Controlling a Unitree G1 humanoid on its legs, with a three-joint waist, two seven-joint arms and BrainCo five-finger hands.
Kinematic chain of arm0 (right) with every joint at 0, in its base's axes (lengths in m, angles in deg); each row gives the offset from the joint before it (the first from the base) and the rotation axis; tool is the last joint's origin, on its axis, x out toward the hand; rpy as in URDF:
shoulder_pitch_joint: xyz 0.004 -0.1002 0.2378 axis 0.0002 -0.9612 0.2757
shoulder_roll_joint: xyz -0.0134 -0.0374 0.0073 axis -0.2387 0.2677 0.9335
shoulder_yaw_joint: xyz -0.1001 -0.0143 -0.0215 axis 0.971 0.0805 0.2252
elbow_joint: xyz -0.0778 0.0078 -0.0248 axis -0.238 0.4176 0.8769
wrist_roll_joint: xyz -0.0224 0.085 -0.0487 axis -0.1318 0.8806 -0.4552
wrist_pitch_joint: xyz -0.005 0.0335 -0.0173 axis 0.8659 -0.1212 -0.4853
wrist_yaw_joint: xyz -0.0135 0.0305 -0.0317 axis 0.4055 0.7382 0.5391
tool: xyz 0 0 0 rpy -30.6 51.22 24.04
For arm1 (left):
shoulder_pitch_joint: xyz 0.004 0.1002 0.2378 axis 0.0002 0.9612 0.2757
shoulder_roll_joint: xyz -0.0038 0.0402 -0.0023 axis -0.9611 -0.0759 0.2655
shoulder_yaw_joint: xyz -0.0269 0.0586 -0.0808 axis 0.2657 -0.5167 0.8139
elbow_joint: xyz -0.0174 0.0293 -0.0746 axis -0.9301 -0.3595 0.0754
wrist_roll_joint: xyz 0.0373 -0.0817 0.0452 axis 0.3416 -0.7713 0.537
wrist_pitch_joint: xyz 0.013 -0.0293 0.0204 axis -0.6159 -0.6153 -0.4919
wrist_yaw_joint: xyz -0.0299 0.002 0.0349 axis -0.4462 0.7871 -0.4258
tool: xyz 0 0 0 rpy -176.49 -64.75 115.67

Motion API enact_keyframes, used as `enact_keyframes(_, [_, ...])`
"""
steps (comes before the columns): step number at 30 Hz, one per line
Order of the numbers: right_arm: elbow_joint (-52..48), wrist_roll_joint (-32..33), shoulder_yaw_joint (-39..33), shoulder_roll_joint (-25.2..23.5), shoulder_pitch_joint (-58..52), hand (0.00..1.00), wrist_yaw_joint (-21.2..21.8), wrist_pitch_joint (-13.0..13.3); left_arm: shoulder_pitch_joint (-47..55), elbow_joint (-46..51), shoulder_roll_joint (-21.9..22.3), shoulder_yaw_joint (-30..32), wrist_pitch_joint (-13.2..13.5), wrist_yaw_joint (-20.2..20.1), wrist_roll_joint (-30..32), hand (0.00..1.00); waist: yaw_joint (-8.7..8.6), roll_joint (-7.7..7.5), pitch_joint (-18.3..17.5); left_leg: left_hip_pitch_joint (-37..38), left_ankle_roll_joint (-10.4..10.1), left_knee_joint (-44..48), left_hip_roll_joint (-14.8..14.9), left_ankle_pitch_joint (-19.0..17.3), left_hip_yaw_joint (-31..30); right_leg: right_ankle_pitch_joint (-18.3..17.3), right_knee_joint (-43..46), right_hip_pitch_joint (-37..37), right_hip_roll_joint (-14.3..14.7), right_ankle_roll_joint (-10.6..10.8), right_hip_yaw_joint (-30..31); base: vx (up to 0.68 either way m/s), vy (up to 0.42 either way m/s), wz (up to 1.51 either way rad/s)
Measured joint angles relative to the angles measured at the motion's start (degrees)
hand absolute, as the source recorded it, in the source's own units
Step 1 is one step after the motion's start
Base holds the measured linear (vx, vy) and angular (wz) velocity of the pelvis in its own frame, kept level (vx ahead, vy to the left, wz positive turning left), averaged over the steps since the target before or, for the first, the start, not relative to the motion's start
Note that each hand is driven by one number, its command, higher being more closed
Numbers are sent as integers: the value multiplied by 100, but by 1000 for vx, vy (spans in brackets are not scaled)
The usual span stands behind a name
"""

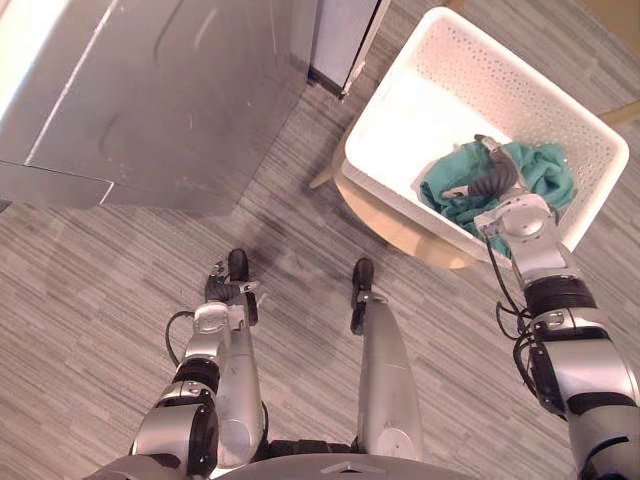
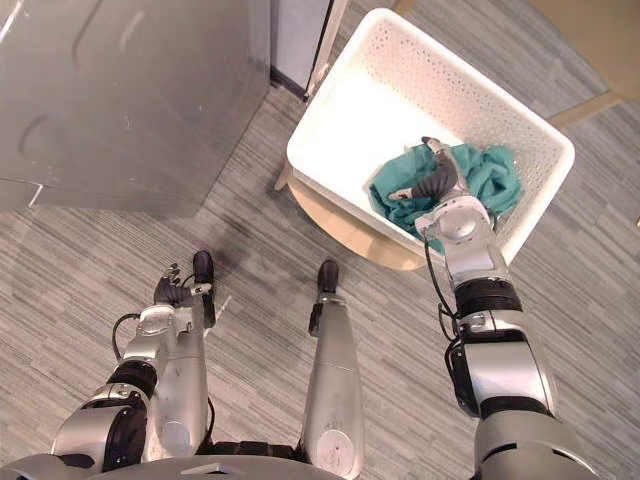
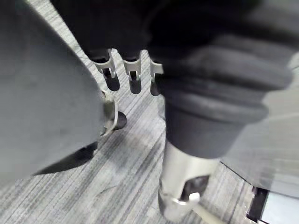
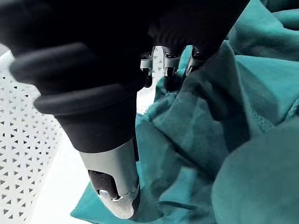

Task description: Pick up the laundry basket with both hands and put the clothes into the washing machine.

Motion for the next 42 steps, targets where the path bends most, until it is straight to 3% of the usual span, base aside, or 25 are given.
enact_keyframes(24, [-566,92,-509,738,-659,0,151,35,52,177,-31,-275,10,-43,-101,0,-31,-41,20,-41,55,427,10,-302,125,-130,177,-7,-11,107,168,26,15,-2])
enact_keyframes(36, [-562,209,-505,756,-841,0,246,37,63,182,-102,-384,10,-51,-102,0,-19,-43,18,-67,86,424,4,-319,128,-134,183,-36,-21,105,169,5,1,0])
enact_keyframes(42, [-517,258,-531,527,-796,0,209,27,30,459,-157,-376,22,-33,-114,0,-14,-60,6,-539,58,575,-21,-288,46,-167,390,-492,-32,110,148,26,1,3])
